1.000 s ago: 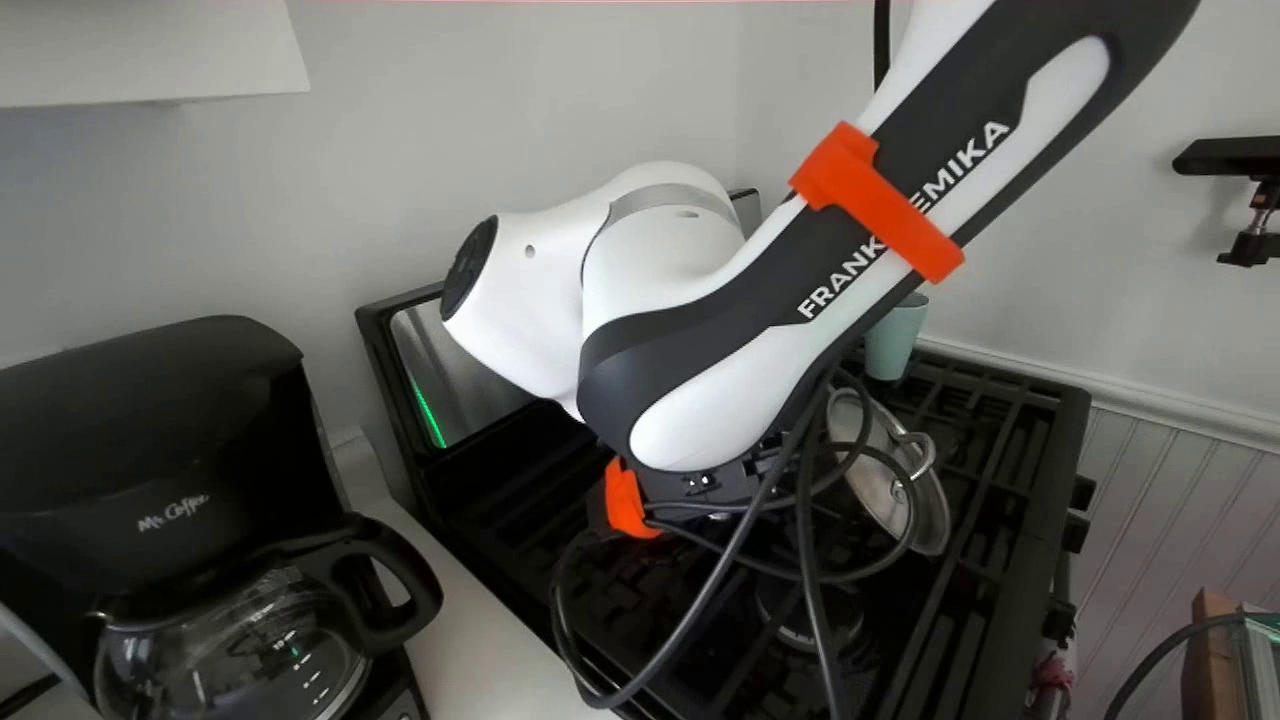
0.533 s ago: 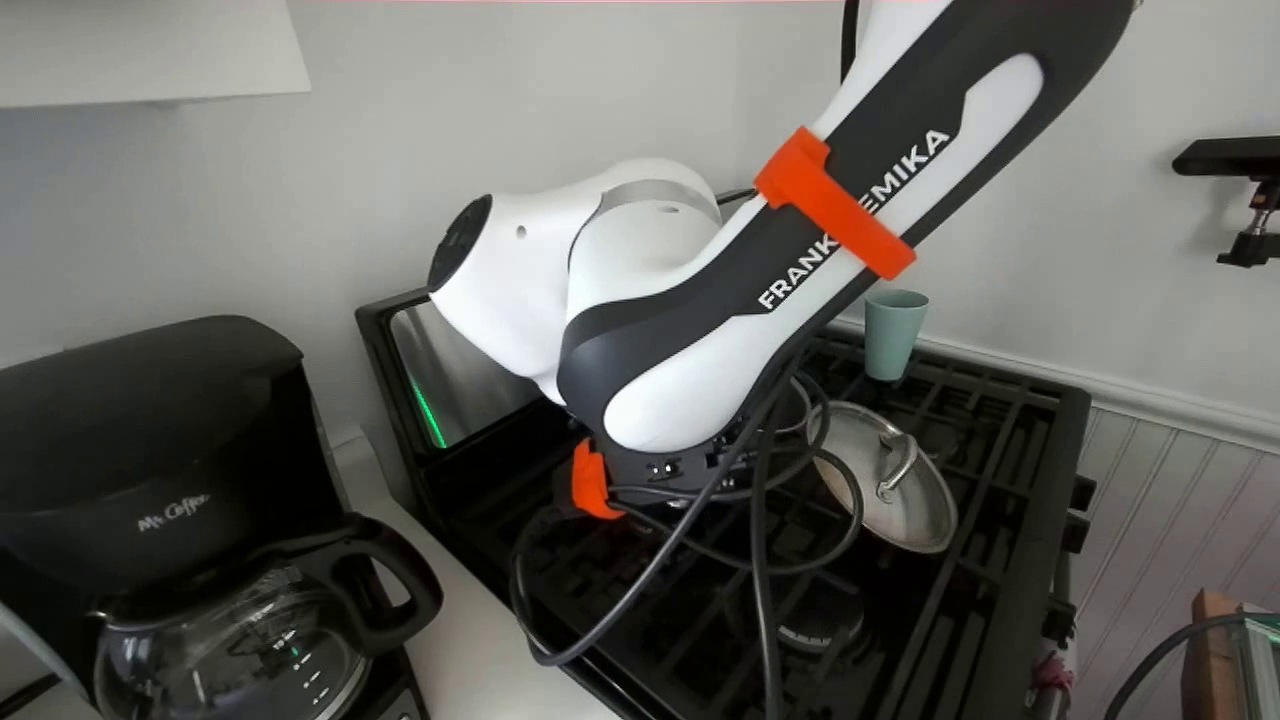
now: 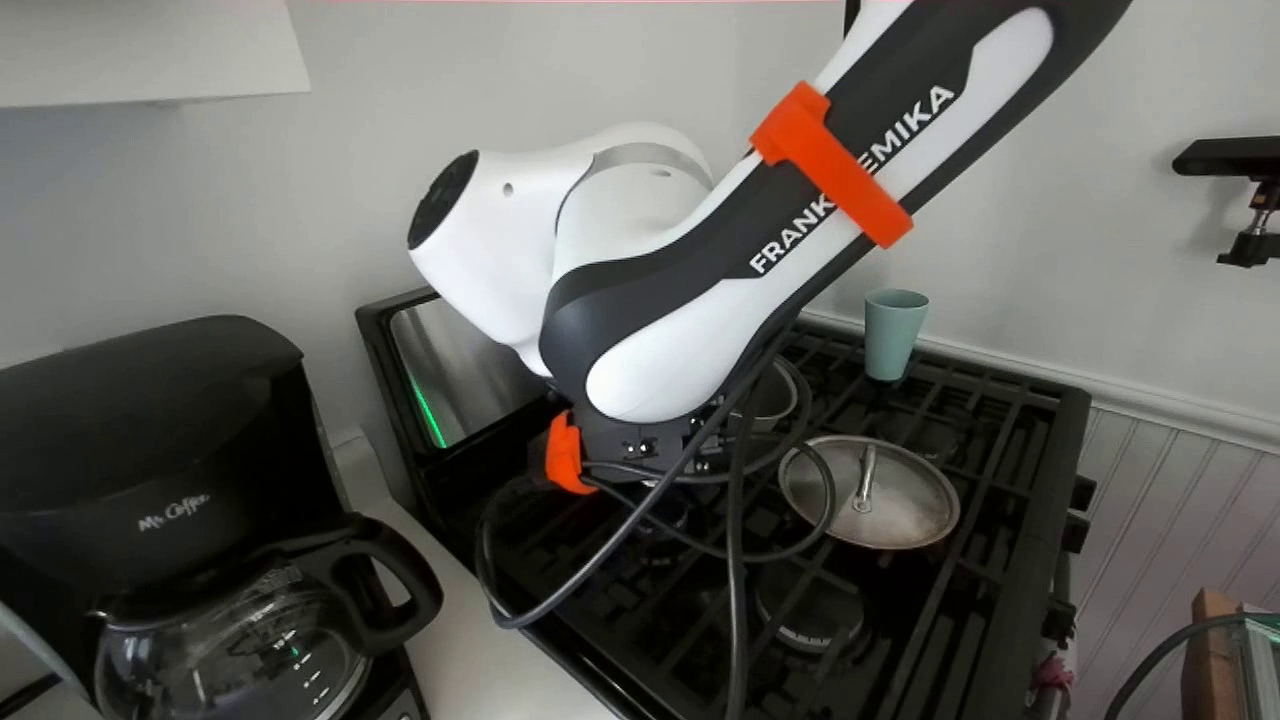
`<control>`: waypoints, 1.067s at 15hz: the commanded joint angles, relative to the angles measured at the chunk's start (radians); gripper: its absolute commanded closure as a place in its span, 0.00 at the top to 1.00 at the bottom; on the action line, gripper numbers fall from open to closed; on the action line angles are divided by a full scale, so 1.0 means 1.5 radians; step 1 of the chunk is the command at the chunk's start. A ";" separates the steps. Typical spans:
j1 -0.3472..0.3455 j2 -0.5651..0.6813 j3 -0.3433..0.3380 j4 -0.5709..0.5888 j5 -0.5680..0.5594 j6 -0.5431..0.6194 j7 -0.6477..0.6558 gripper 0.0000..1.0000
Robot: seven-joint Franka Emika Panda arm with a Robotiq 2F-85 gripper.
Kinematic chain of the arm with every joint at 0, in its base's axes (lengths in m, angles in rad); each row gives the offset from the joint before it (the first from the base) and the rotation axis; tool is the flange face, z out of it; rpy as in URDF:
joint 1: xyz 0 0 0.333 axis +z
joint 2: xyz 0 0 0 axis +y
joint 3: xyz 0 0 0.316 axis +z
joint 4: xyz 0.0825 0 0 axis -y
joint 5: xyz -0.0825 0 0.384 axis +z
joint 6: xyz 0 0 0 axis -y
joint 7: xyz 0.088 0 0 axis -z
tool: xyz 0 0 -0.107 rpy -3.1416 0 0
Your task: Move the pot to the right
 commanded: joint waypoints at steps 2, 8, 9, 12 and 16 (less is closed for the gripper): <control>0.000 -0.068 -0.006 -0.026 -0.003 -0.059 0.012 0.02; -0.038 -0.108 -0.019 -0.030 -0.014 -0.156 -0.052 0.02; -0.050 -0.109 -0.025 -0.030 -0.013 -0.162 -0.075 0.02; -0.064 -0.083 -0.025 -0.018 0.003 -0.148 -0.083 0.02; -0.072 -0.071 -0.027 -0.018 0.005 -0.143 -0.092 0.07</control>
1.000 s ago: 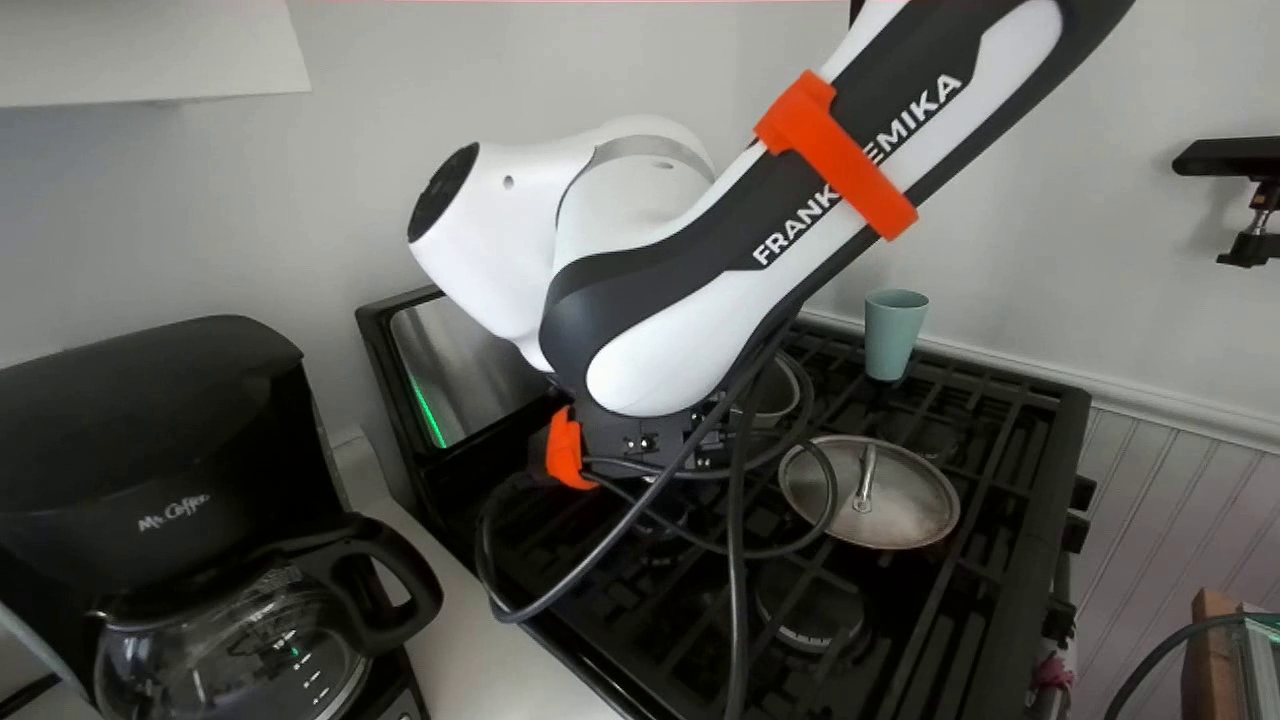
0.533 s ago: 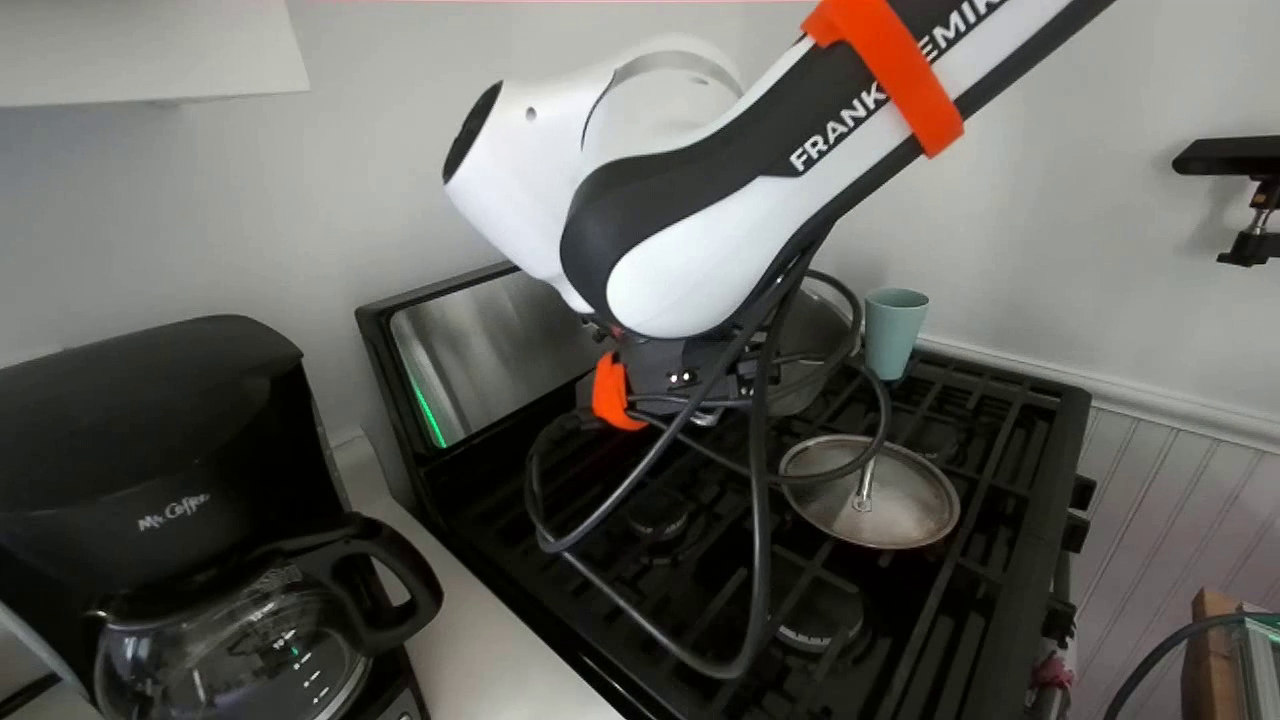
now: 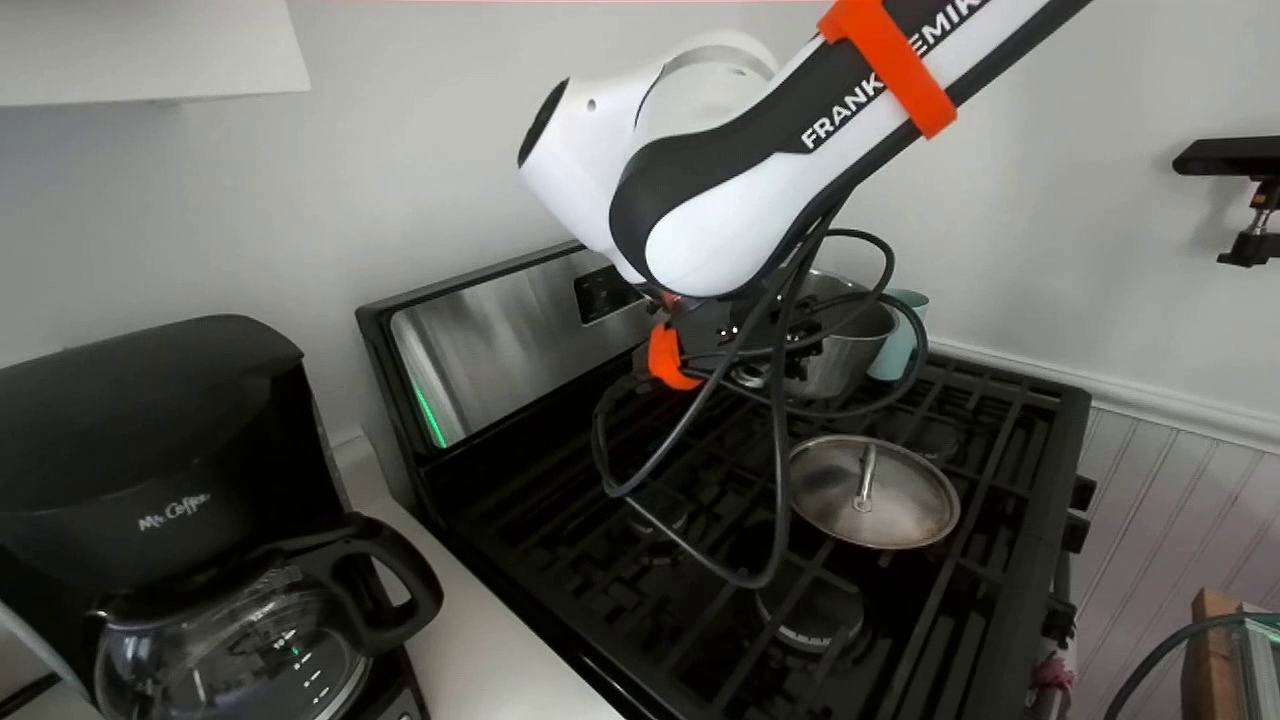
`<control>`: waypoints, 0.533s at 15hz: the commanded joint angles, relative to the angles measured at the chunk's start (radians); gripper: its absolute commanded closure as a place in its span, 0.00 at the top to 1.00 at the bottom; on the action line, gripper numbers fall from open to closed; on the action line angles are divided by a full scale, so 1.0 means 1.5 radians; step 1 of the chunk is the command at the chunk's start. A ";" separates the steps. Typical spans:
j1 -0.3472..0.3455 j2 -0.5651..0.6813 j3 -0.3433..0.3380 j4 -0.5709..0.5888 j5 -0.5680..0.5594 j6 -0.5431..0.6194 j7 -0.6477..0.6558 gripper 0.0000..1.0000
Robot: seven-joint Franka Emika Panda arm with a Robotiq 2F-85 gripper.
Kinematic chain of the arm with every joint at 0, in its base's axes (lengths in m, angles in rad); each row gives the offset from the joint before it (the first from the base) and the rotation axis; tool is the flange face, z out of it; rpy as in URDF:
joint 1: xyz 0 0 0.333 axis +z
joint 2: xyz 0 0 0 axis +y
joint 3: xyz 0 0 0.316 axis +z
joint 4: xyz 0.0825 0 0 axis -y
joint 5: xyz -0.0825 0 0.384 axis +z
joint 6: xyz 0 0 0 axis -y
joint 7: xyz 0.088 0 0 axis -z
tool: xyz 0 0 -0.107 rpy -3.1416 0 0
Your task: Move the pot to the right
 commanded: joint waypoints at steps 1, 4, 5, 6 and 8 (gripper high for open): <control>0.001 0.013 0.000 0.013 -0.006 -0.016 -0.006 0.02; -0.011 0.032 -0.014 0.032 -0.021 -0.027 -0.058 0.02; -0.017 0.036 -0.019 0.042 -0.024 -0.030 -0.079 0.02; -0.021 0.045 -0.026 0.054 -0.027 -0.034 -0.095 0.02; -0.026 0.067 -0.042 0.090 -0.040 -0.051 -0.120 0.02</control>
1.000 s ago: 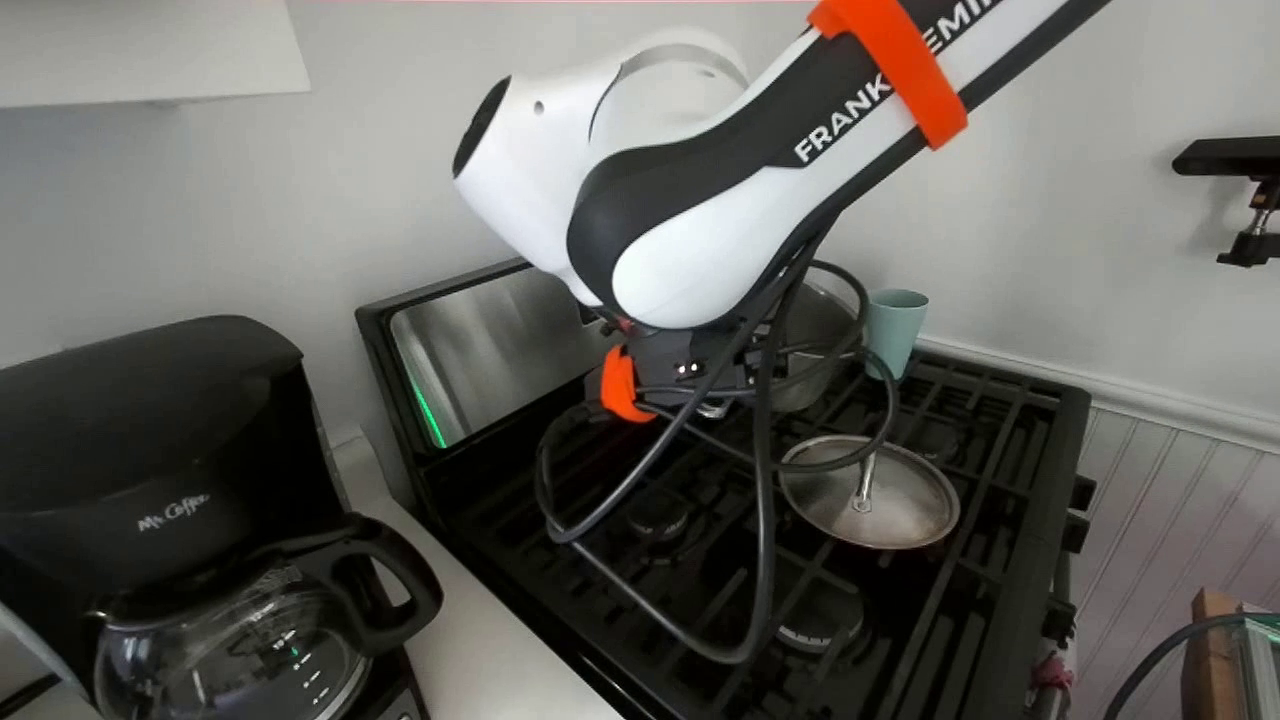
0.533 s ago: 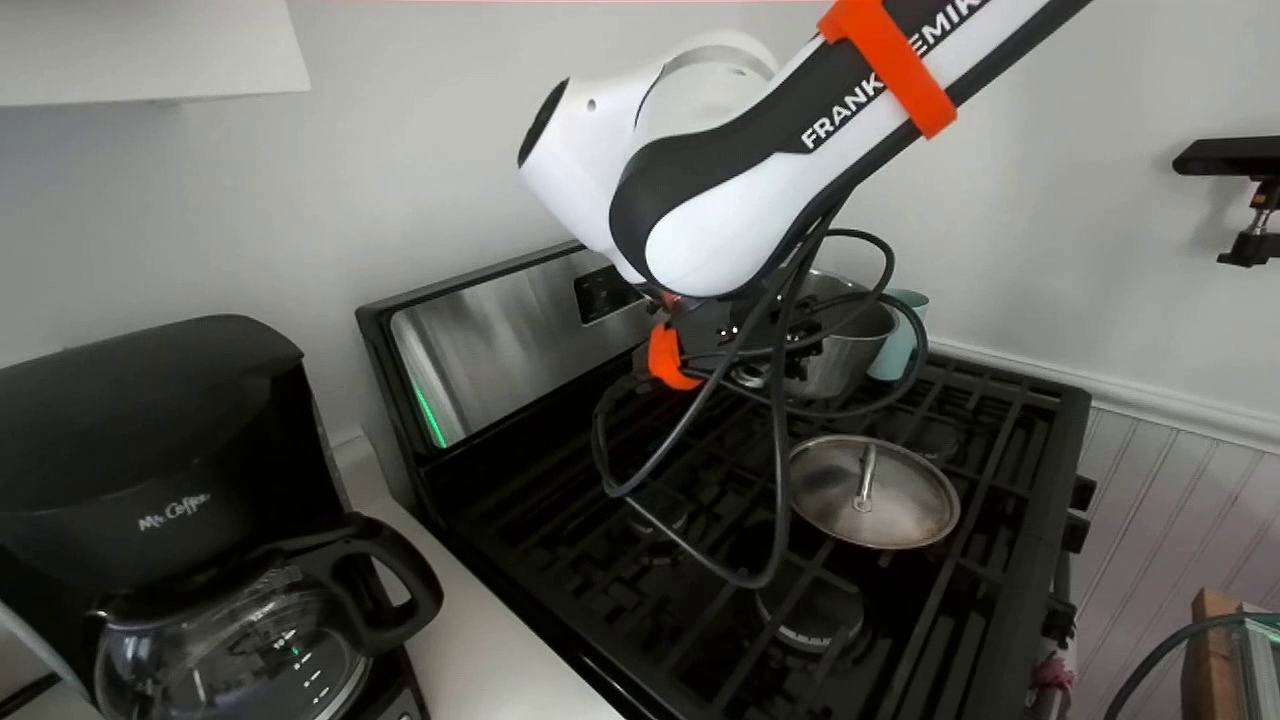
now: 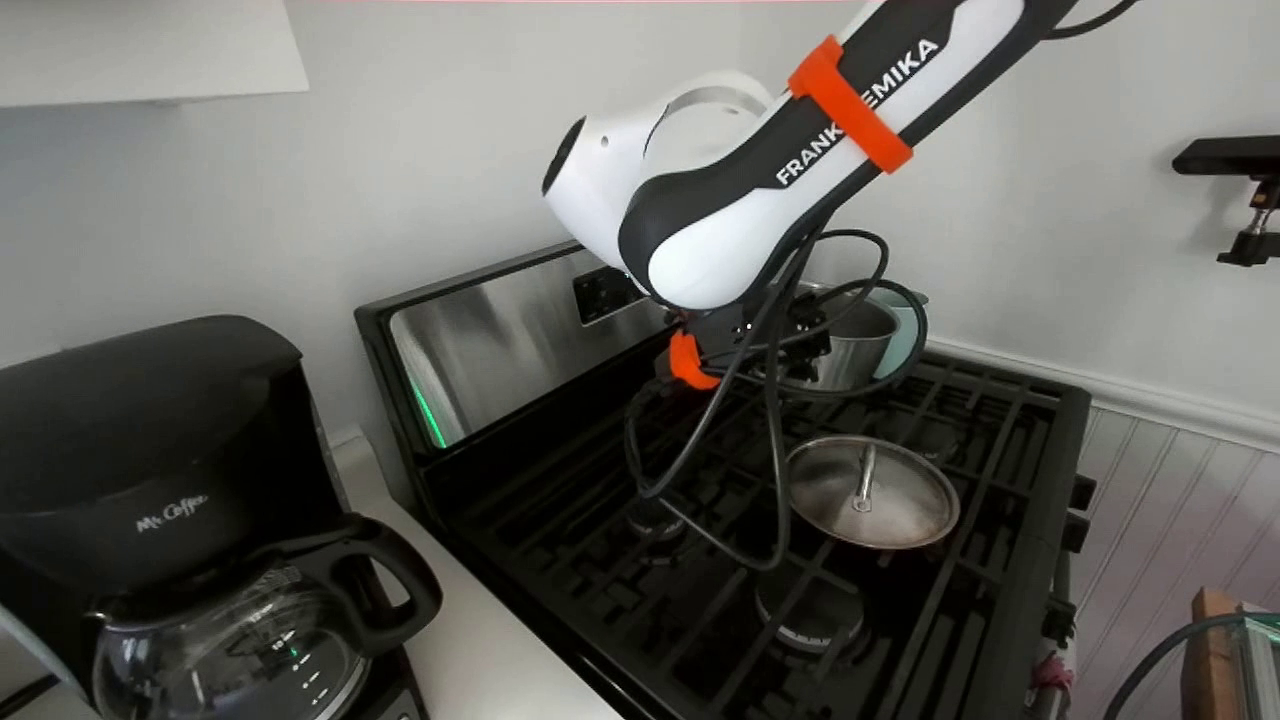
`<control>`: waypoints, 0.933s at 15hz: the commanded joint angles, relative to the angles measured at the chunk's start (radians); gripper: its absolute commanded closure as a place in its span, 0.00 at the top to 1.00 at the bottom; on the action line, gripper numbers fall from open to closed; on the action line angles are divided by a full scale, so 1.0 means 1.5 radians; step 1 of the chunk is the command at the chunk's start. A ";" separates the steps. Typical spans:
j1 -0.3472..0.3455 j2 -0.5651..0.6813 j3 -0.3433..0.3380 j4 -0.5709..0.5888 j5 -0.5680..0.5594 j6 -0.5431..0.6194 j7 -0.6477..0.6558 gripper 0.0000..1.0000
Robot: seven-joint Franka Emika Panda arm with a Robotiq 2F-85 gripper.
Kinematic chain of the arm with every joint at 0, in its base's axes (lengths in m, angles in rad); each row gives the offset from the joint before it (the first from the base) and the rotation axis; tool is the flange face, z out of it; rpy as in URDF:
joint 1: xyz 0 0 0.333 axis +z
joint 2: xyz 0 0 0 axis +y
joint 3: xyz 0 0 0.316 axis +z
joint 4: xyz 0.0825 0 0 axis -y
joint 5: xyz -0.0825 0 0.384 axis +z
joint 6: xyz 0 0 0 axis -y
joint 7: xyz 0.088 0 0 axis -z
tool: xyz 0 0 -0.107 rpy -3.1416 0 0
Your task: Move the pot to the right
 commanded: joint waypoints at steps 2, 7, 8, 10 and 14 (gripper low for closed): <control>-0.011 0.044 -0.027 0.103 -0.042 -0.059 -0.062 0.02; -0.022 0.092 -0.046 0.165 -0.054 -0.042 -0.135 0.02; -0.023 0.100 -0.050 0.173 -0.061 -0.039 -0.155 0.02; -0.024 0.117 -0.059 0.186 -0.078 -0.037 -0.184 0.02; -0.025 0.141 -0.068 0.197 -0.114 -0.008 -0.221 0.02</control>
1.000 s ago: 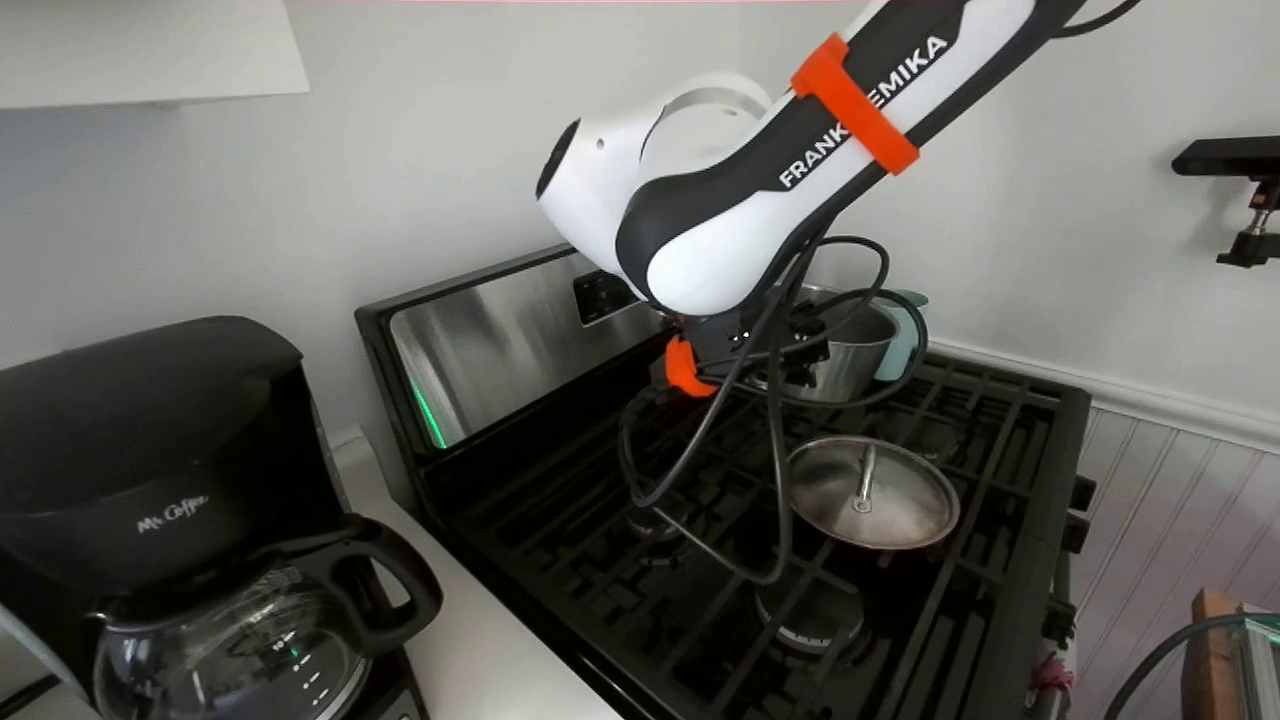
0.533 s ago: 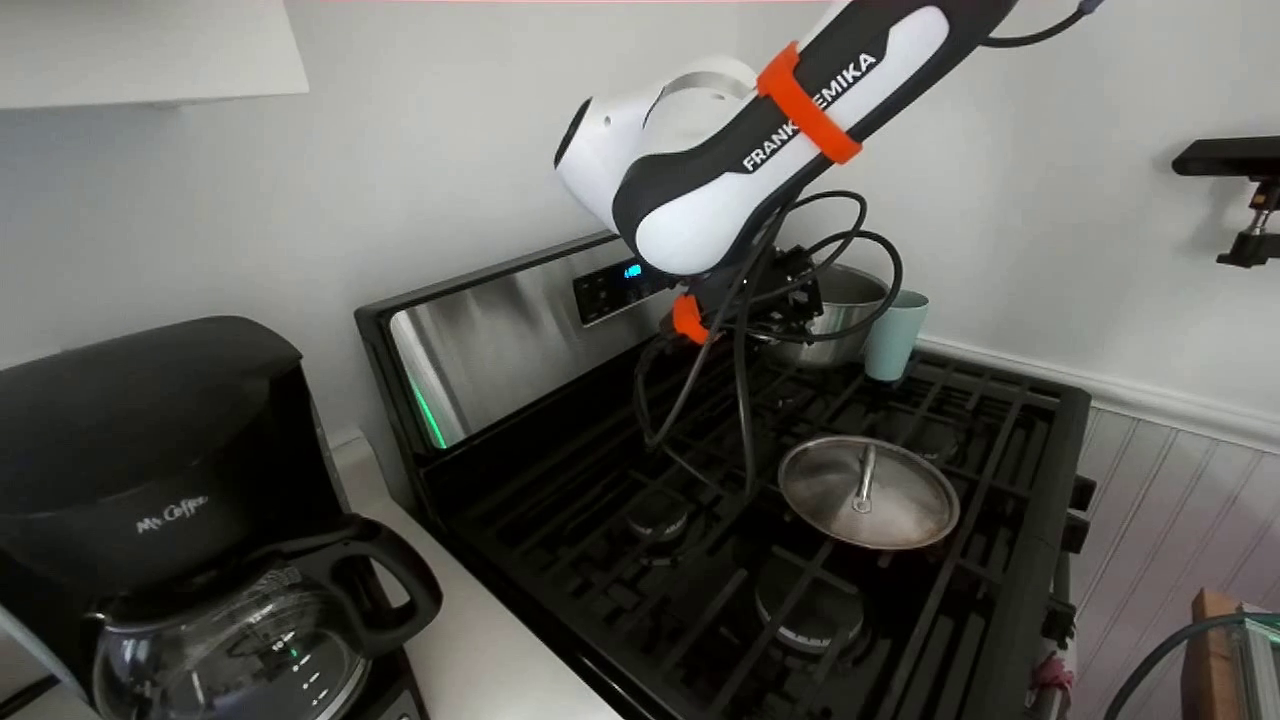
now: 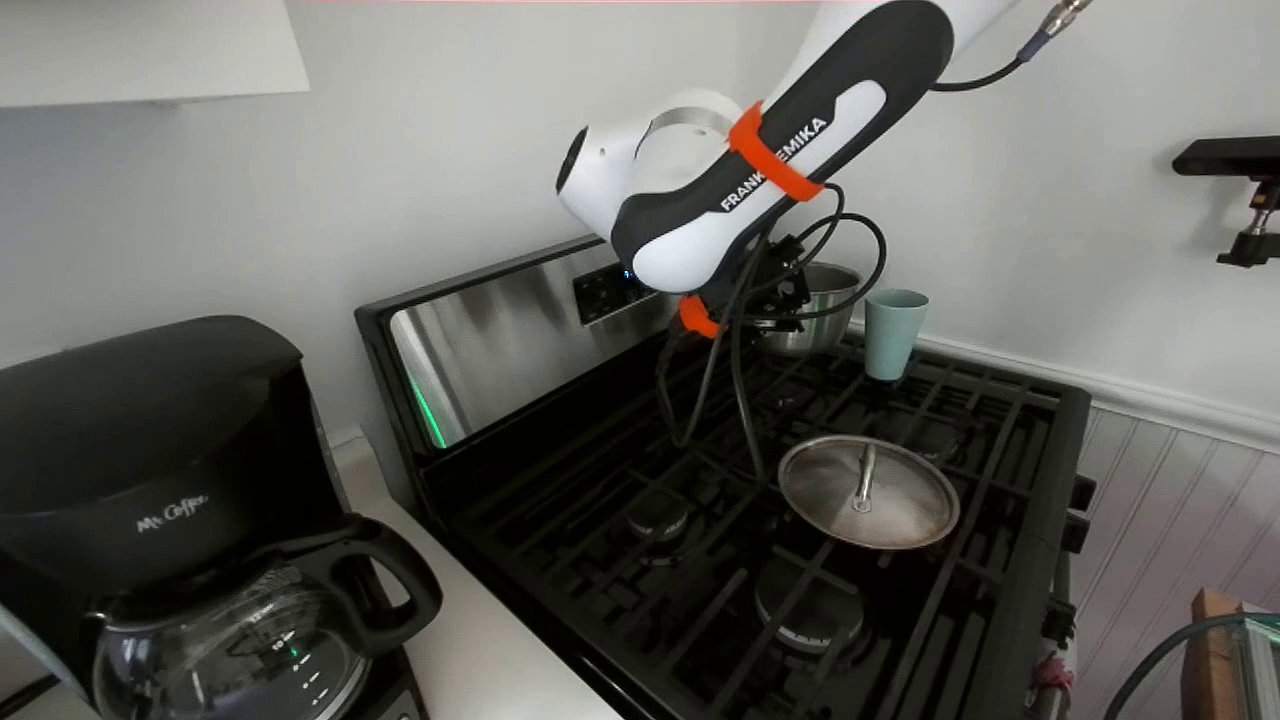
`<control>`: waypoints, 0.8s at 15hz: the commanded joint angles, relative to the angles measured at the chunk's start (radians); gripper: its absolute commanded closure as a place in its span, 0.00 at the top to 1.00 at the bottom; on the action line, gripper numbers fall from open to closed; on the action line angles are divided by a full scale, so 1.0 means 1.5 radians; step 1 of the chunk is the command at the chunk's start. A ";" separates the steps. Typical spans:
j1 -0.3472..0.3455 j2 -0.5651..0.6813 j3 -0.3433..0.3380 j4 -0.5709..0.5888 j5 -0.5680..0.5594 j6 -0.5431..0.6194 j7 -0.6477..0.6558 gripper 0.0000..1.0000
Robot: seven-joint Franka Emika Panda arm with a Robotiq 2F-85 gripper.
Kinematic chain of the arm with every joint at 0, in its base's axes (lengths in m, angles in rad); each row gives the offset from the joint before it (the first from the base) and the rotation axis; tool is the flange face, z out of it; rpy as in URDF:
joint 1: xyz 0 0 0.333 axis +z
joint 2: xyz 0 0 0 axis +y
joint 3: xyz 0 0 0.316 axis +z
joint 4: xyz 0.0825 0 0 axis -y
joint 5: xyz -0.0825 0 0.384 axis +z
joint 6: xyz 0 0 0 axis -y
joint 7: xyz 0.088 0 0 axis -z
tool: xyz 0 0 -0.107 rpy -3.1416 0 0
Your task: Move the pot to the right
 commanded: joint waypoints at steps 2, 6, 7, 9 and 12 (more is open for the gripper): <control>-0.007 0.022 -0.005 0.022 -0.044 0.047 -0.037 0.02; -0.002 0.032 -0.023 0.013 -0.051 0.073 -0.007 0.02; 0.001 0.031 -0.029 0.008 -0.057 0.071 0.012 0.02; 0.008 0.034 -0.038 0.005 -0.069 0.058 0.063 0.02; 0.010 0.035 -0.042 0.000 -0.060 0.032 0.146 0.02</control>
